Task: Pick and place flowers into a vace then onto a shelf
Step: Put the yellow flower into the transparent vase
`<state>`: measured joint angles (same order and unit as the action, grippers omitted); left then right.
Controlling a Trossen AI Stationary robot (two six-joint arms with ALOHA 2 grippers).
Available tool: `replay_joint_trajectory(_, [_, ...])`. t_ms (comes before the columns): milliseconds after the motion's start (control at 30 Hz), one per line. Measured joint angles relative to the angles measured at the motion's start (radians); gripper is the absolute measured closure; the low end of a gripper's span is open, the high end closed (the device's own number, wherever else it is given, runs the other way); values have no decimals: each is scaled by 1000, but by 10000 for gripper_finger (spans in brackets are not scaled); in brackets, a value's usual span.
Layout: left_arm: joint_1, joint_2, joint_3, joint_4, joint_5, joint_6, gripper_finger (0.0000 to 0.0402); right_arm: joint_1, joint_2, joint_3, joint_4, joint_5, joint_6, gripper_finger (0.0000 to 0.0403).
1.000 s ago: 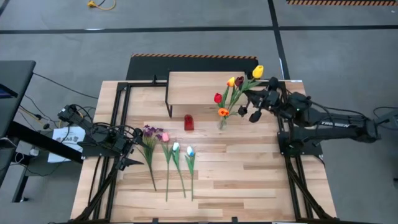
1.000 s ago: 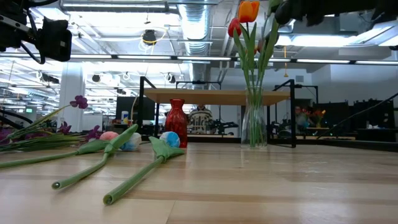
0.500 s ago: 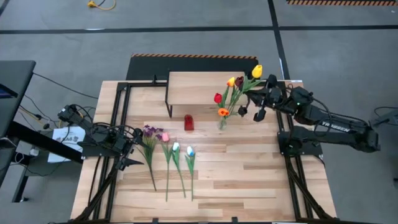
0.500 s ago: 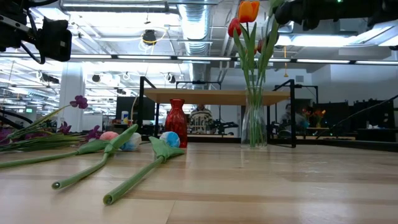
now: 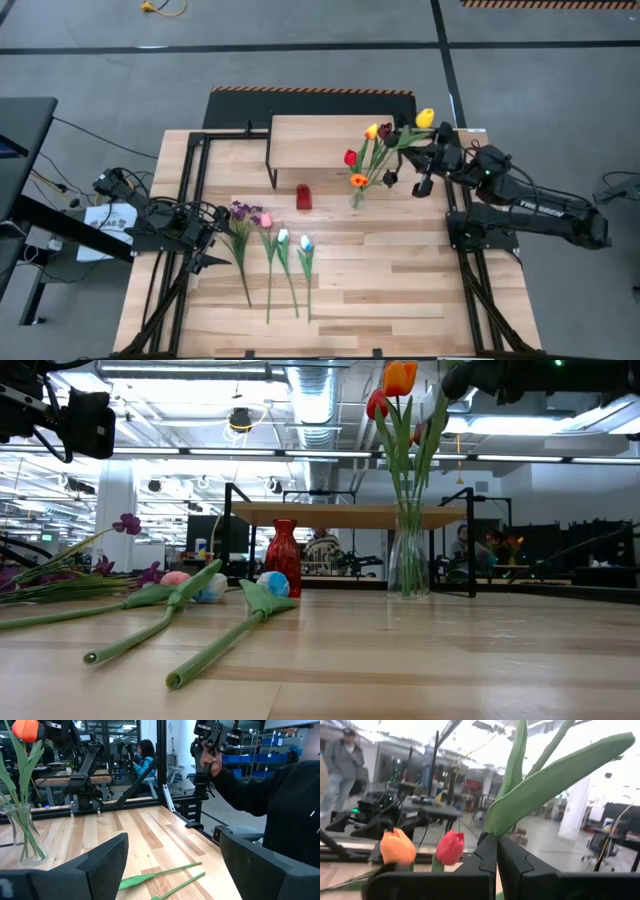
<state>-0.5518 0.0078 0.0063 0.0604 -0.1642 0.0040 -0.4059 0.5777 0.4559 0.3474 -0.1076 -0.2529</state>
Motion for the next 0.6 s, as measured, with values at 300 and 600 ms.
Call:
replay_joint_trajectory(300, [0,0,0,0,0,0,99,-47,-186,-178,115,0,33,403])
replay_joint_trajectory(600, [0,0,0,0,0,0,99,-52,-211,-218,173,0,70,403])
